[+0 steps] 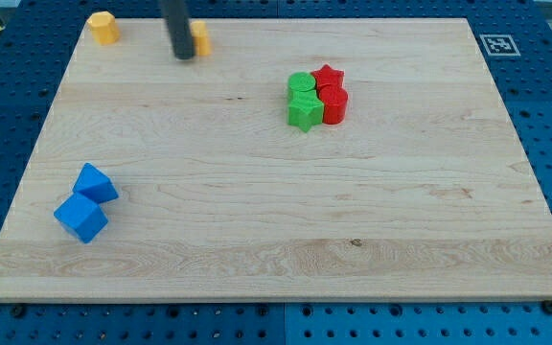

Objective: Move the yellow hexagon to the top center

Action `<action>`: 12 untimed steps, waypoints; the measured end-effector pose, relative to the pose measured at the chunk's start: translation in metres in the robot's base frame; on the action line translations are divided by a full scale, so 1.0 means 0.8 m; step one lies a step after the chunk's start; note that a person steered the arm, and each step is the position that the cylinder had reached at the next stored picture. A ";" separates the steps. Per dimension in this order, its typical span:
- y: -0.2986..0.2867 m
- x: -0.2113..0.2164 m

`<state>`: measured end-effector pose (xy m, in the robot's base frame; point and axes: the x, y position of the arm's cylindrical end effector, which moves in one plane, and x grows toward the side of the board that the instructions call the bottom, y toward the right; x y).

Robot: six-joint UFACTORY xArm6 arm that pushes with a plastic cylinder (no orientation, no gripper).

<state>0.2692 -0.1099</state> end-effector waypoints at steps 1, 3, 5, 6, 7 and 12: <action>0.043 -0.011; 0.027 0.022; -0.047 -0.035; -0.039 -0.047; -0.023 -0.047; 0.013 -0.030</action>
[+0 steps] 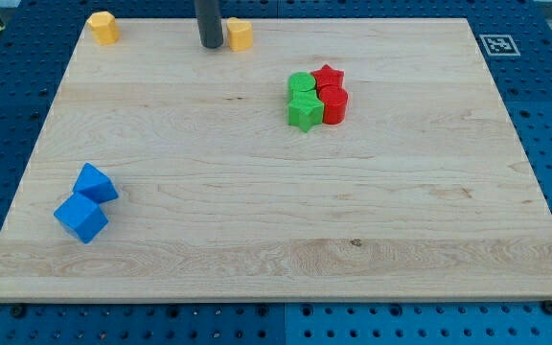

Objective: Move the yellow hexagon to the top center

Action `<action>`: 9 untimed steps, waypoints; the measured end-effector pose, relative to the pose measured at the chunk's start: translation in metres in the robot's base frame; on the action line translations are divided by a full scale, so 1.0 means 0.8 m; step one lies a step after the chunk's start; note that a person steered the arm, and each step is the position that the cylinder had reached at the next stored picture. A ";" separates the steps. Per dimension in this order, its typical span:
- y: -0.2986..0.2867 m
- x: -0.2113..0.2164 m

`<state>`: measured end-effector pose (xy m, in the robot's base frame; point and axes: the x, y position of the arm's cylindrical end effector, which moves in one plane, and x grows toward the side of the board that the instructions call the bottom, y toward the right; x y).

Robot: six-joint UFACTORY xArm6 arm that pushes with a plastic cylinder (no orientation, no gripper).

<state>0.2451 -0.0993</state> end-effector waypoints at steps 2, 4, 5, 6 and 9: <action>0.026 -0.005; 0.048 -0.012; 0.043 -0.007; 0.042 -0.007; 0.112 0.000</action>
